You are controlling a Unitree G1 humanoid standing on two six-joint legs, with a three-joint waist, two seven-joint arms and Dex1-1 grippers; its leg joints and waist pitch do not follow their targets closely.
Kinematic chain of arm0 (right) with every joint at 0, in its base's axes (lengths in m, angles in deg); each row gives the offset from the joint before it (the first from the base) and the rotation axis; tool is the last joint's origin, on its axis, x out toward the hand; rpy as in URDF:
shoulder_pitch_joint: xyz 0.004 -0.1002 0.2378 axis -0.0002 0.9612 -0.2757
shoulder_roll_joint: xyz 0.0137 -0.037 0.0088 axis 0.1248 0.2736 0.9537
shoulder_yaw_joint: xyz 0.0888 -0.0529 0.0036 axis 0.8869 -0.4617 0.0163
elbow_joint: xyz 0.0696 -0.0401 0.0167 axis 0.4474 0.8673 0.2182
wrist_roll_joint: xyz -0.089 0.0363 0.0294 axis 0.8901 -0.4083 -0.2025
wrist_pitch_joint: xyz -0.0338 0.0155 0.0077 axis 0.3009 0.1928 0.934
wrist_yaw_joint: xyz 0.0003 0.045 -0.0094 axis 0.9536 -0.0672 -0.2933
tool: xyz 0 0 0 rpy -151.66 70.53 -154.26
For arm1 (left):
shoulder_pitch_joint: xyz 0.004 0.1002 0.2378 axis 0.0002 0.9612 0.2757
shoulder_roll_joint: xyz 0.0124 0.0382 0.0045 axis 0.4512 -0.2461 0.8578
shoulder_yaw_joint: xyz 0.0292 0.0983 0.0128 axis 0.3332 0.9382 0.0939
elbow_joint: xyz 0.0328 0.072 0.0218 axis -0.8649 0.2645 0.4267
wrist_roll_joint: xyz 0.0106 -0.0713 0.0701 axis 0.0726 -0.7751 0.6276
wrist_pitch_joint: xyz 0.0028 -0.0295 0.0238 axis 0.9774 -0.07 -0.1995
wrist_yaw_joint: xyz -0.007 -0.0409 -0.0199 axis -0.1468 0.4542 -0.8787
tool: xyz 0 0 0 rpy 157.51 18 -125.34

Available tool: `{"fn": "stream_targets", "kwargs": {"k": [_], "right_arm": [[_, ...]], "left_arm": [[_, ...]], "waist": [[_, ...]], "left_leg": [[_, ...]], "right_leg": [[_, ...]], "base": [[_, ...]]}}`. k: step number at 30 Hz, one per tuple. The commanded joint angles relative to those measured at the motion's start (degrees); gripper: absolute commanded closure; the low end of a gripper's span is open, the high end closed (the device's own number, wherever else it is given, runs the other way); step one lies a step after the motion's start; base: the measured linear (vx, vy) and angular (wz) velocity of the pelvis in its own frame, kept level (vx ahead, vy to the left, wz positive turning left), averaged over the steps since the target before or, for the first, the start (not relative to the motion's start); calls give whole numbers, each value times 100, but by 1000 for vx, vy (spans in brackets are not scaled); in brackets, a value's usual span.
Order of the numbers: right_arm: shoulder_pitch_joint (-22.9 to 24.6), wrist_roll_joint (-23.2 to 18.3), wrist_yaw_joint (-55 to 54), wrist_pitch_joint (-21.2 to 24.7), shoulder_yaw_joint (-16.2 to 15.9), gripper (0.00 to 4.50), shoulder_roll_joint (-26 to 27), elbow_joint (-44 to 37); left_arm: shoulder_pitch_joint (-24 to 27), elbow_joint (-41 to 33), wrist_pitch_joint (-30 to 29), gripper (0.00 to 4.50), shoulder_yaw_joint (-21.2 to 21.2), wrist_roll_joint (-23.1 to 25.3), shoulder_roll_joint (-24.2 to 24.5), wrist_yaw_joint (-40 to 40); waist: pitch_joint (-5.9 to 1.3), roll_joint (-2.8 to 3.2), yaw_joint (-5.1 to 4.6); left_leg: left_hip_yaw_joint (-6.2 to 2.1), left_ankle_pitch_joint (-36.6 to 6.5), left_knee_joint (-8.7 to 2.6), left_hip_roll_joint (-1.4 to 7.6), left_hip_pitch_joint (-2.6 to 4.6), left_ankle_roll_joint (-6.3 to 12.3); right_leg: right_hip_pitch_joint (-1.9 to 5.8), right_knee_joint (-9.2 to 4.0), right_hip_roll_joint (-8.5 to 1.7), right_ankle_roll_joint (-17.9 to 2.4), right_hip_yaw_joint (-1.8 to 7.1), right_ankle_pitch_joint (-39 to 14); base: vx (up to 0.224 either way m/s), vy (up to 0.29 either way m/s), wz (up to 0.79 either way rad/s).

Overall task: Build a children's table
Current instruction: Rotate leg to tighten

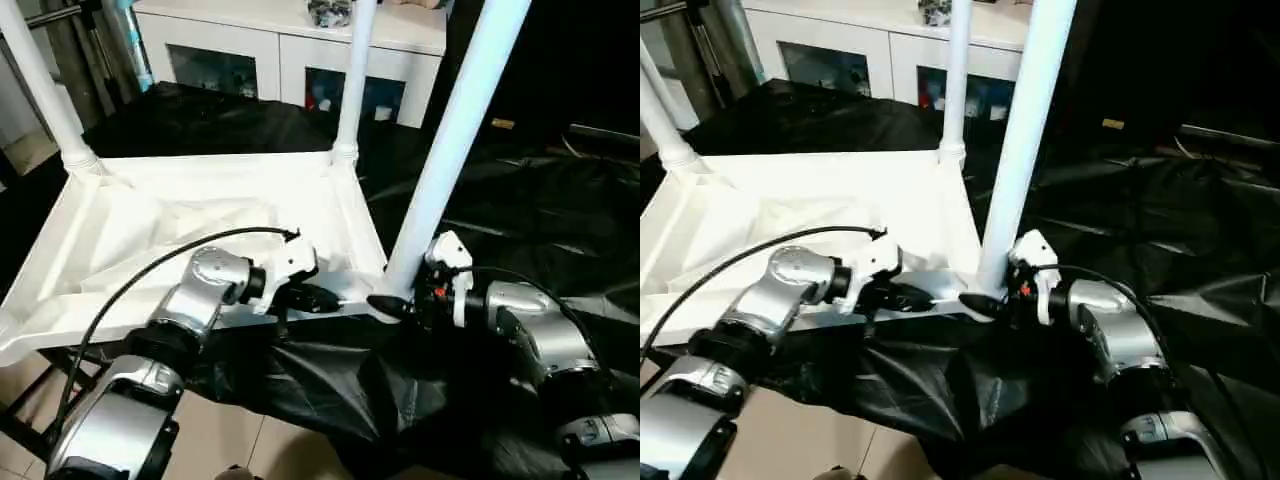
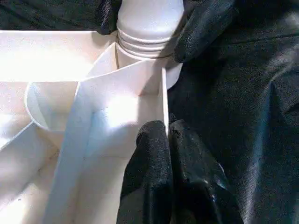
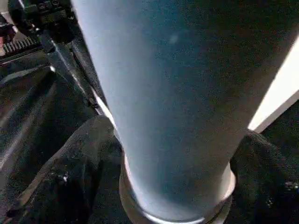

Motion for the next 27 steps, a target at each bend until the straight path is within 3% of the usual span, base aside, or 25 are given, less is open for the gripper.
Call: {"fn": "stream_targets", "kwargs": {"k": [1, 10, 12, 13, 14, 17, 18, 21, 25, 26, 27], "right_arm": [[18, -130, 360, 69, -377, 107, 127, -272], [23, -81, -118, 229, -213, 178, 292, -189], [-185, 347, -1716, 98, 62, 182, 676, 474], [-202, 375, -1833, 87, 83, 183, 704, 526], [-258, 430, -2187, 68, 159, 183, 791, 689], [-434, 410, -3203, 114, 477, 185, 1096, 1106], [-534, 373, -3795, 142, 665, 185, 1284, 1321], [-642, 397, -4424, 117, 788, 185, 1479, 1554], [-699, 486, -4548, -105, 722, 185, 1724, 1674], [-709, 525, -4472, -213, 641, 129, 1774, 1693], [-708, 556, -4403, -283, 572, 115, 1785, 1690]], "left_arm": [[-133, -260, 96, 450, 133, -145, -174, -55], [-131, -205, 60, 450, 62, -80, -291, 264], [-257, -38, -126, 450, -57, 8, -530, 907], [-269, -22, -141, 450, -64, 18, -547, 958], [-310, 34, -181, 450, -83, 54, -600, 1127], [-455, 236, -308, 450, -151, 146, -804, 1697], [-539, 347, -393, 450, -201, 184, -946, 2069], [-605, 425, -488, 450, -240, 203, -1133, 2458], [-614, 419, -560, 450, -265, 196, -1349, 2728], [-599, 392, -568, 450, -254, 195, -1409, 2719], [-569, 353, -545, 450, -229, 191, -1433, 2652]], "waist": [[-361, -51, -7], [-353, -37, -13], [-346, -21, -66], [-346, -21, -66], [-341, -30, -114], [-337, -15, -172], [-350, 18, -190], [-356, 24, -220], [-376, 11, -198], [-372, 15, -195], [-368, -4, -195]], "left_leg": [[-23, -1135, -333, 180, 75, 307], [-30, -1186, -341, 179, 83, 235], [-48, -1228, -358, 171, 88, 120], [-48, -1228, -358, 171, 88, 120], [-64, -1370, -370, 150, 96, -4], [-64, -1449, -374, 147, 99, -10], [-69, -1425, -370, 146, 104, -19], [-54, -1385, -356, 129, 105, -7], [-40, -1188, -343, 125, 78, 135], [-39, -1188, -343, 125, 80, 159], [-37, -1214, -345, 127, 78, 171]], "right_leg": [[293, -396, -443, -1152, 257, -1332], [272, -418, -451, -1077, 262, -1533], [249, -422, -459, -1076, 263, -1622], [249, -422, -459, -1076, 263, -1622], [257, -452, -462, -1003, 246, -1955], [248, -474, -449, -968, 266, -1951], [249, -456, -447, -1016, 271, -1791], [260, -455, -438, -1091, 272, -1578], [291, -426, -431, -1124, 273, -1246], [290, -429, -431, -1135, 271, -1237], [291, -437, -434, -1130, 269, -1275]], "base": [[0, 0, 0], [0, 0, 0], [0, 0, 0], [0, 0, 0], [0, 0, 0], [0, 0, 0], [0, 0, 0], [0, 0, 0], [0, 0, 0], [0, 0, 0], [0, 0, 0]]}}
